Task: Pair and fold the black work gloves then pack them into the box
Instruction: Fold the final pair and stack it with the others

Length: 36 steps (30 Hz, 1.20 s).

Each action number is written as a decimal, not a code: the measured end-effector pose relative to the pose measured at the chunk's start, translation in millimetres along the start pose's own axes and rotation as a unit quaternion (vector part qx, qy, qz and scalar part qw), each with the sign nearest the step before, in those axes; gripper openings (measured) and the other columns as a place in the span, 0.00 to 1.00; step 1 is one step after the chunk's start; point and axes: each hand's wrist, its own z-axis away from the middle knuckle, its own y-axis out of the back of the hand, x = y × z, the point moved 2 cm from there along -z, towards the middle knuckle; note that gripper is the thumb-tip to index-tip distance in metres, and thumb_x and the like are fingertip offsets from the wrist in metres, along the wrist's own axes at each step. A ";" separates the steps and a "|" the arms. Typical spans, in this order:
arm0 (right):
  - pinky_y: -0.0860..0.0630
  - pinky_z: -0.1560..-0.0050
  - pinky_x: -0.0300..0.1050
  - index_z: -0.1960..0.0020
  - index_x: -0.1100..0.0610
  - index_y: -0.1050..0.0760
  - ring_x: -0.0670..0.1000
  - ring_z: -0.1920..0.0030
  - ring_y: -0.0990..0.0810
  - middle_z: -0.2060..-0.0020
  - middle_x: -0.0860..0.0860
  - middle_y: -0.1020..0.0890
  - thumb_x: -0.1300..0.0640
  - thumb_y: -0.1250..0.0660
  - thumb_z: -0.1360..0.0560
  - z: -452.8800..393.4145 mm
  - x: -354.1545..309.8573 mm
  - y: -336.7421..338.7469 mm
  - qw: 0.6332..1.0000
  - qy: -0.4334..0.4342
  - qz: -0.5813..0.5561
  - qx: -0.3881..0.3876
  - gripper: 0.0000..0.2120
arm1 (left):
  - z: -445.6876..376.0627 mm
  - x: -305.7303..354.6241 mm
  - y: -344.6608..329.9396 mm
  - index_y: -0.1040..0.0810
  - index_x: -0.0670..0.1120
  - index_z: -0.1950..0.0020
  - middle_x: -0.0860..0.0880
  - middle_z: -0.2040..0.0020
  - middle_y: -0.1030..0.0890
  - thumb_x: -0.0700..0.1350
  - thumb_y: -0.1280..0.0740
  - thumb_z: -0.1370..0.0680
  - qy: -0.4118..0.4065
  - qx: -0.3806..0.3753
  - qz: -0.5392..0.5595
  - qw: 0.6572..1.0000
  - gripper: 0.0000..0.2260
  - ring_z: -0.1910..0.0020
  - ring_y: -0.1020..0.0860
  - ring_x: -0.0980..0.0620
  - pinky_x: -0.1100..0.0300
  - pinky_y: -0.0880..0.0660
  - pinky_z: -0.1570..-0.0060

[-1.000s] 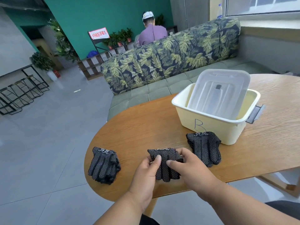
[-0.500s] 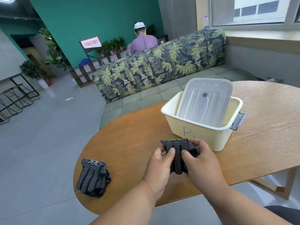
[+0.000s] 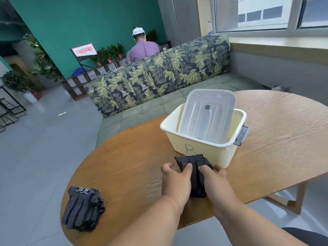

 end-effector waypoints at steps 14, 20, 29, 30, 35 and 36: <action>0.17 0.44 0.56 0.24 0.54 0.37 0.55 0.47 0.15 0.44 0.55 0.17 0.65 0.30 0.24 -16.4 6.4 -0.7 0.995 0.024 -0.091 -0.036 0.31 | -1.8 6.0 -2.6 0.13 0.46 0.52 0.47 0.56 0.12 0.48 0.33 0.22 0.101 -0.253 0.094 0.958 0.10 0.65 0.15 0.53 0.65 0.24 0.68; 0.16 0.46 0.51 0.32 0.51 0.29 0.52 0.46 0.13 0.46 0.54 0.13 0.64 0.29 0.34 -18.0 12.7 -8.2 0.986 0.083 -0.055 -0.133 0.32 | 0.5 -2.8 19.9 0.16 0.41 0.37 0.40 0.42 0.14 0.43 0.31 0.28 0.026 -0.260 0.150 0.954 0.19 0.41 0.16 0.40 0.49 0.19 0.41; 0.19 0.45 0.53 0.35 0.40 0.31 0.51 0.47 0.18 0.39 0.57 0.20 0.59 0.22 0.35 -1.4 28.8 -32.8 0.935 0.188 0.117 -0.276 0.34 | -2.3 -58.2 87.9 0.33 0.42 0.27 0.37 0.35 0.19 0.39 0.19 0.38 -0.114 -0.173 0.182 0.961 0.42 0.33 0.21 0.39 0.41 0.26 0.31; 0.19 0.48 0.52 0.35 0.42 0.33 0.49 0.51 0.19 0.42 0.55 0.19 0.61 0.22 0.34 1.6 30.9 -36.0 0.924 0.186 0.134 -0.305 0.35 | -0.4 -62.5 94.5 0.35 0.48 0.26 0.42 0.35 0.17 0.37 0.19 0.39 -0.127 -0.163 0.172 0.963 0.45 0.34 0.20 0.45 0.48 0.23 0.34; 0.28 0.28 0.41 0.21 0.32 0.52 0.36 0.31 0.28 0.26 0.37 0.35 0.53 0.20 0.35 11.1 37.2 -41.9 0.853 0.254 0.293 -0.350 0.56 | 4.3 -80.0 108.4 0.60 0.67 0.21 0.56 0.28 0.24 0.31 0.24 0.36 -0.135 -0.189 0.110 0.966 0.61 0.34 0.22 0.60 0.67 0.24 0.43; 0.32 0.27 0.37 0.20 0.32 0.54 0.34 0.28 0.33 0.25 0.35 0.39 0.52 0.20 0.35 12.3 37.9 -43.6 0.839 0.270 0.314 -0.353 0.57 | 4.4 -82.4 109.8 0.63 0.67 0.21 0.57 0.28 0.25 0.33 0.23 0.36 -0.136 -0.185 0.100 0.968 0.62 0.34 0.22 0.60 0.67 0.24 0.42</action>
